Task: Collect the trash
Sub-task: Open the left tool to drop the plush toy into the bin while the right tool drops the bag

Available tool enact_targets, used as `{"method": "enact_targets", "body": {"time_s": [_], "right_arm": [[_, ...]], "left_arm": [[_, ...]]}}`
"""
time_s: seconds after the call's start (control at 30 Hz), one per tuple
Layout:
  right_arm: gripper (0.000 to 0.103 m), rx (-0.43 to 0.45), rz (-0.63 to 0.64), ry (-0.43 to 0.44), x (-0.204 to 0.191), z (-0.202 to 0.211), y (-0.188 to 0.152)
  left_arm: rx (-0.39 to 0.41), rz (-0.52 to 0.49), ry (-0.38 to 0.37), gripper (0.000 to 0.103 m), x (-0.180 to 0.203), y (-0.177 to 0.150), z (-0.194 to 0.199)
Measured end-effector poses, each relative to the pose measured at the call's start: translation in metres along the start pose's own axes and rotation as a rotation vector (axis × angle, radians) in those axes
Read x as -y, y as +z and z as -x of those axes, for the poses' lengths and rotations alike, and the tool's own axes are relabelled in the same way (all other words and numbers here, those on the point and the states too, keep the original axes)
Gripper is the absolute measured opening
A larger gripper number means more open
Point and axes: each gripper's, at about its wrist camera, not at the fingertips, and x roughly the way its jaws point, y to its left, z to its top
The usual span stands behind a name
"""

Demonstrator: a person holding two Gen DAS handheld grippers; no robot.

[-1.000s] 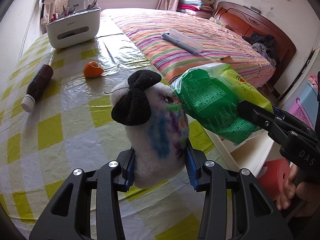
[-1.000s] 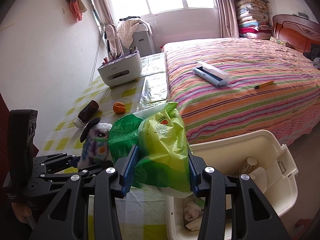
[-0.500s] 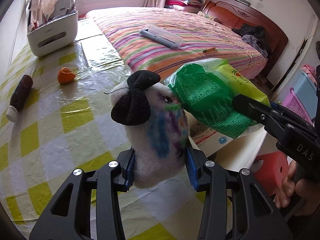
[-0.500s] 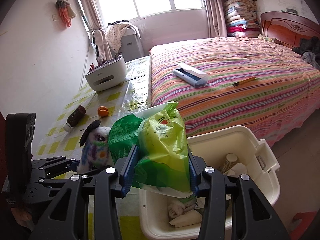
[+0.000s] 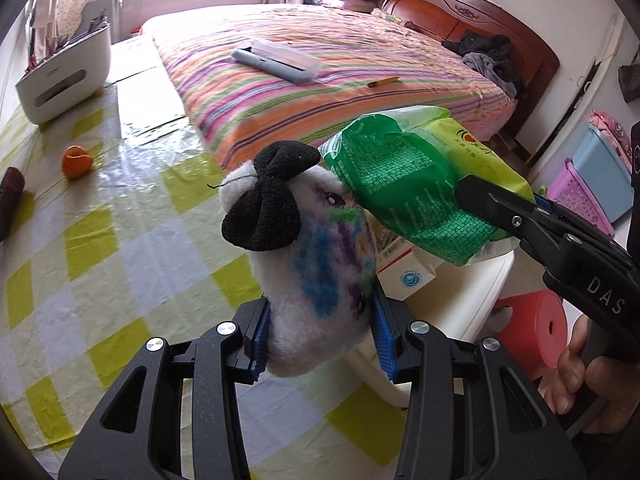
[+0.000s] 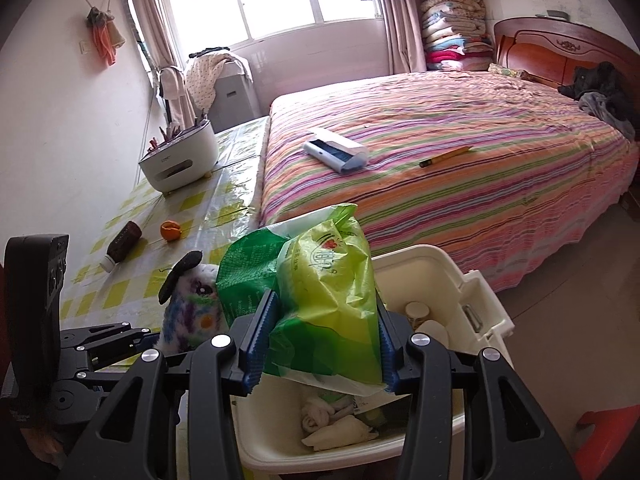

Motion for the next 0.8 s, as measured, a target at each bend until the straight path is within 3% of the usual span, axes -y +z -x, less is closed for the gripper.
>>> {"method": "enact_targets", "body": {"time_s": [0.4, 0.5, 0.57, 0.8], "right_arm": [[0.045, 0.025, -0.033, -0.055, 0.021, 0.006, 0.002], [0.045, 0.029, -0.037, -0.068, 0.024, 0.007, 0.002], [0.047, 0.034, -0.046, -0.081, 0.027, 0.008, 0.003], [0.063, 0.071, -0.096, -0.104, 0.035, 0.013, 0.004]], "left_arm": [[-0.038, -0.047, -0.048, 0.046, 0.028, 0.007, -0.023], [-0.034, -0.062, -0.044, 0.056, 0.033, 0.009, -0.024], [-0.024, -0.071, -0.036, 0.08, 0.035, 0.011, -0.023], [0.023, -0.032, -0.008, 0.088, 0.019, 0.02, -0.002]]}}
